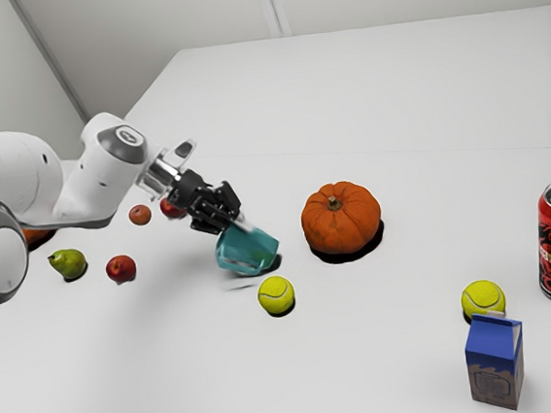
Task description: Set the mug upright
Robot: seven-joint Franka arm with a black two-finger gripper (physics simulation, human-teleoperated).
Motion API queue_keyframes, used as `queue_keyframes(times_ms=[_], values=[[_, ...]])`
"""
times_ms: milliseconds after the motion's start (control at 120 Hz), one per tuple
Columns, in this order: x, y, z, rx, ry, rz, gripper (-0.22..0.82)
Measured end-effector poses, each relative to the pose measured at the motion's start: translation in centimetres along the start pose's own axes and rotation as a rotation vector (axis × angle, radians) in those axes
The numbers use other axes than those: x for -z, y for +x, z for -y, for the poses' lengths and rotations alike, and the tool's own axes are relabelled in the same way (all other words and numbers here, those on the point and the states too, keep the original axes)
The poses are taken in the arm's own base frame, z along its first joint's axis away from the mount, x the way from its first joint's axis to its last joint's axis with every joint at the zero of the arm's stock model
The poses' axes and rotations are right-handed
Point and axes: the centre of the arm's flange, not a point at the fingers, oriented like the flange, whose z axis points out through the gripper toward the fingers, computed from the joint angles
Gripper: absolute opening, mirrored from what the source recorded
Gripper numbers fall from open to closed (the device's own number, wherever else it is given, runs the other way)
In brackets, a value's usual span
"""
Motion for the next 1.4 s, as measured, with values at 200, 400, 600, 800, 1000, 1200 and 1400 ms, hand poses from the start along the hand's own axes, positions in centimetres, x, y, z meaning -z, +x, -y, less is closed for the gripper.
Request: queue_keyframes(times_ms=[200,400,600,800,1000,1200,1400], values=[[0.3,0.0,-0.2,0.013,0.006,0.0,-0.14],[1.5,-0.3,-1.3,0.004,0.016,-0.011,-0.16],[4.7,-2.0,-5.1,-0.122,0.193,-0.009,-0.17],[2.4,-3.3,-7.8,-0.31,0.595,0.122,-0.17],[0.7,-3.1,-8.2,-0.371,0.863,0.185,-0.17],[-1.2,-2.9,-7.8,-0.341,0.923,0.205,-0.18],[-2.9,-3.0,-8.5,-0.309,0.93,0.198,-0.18]])
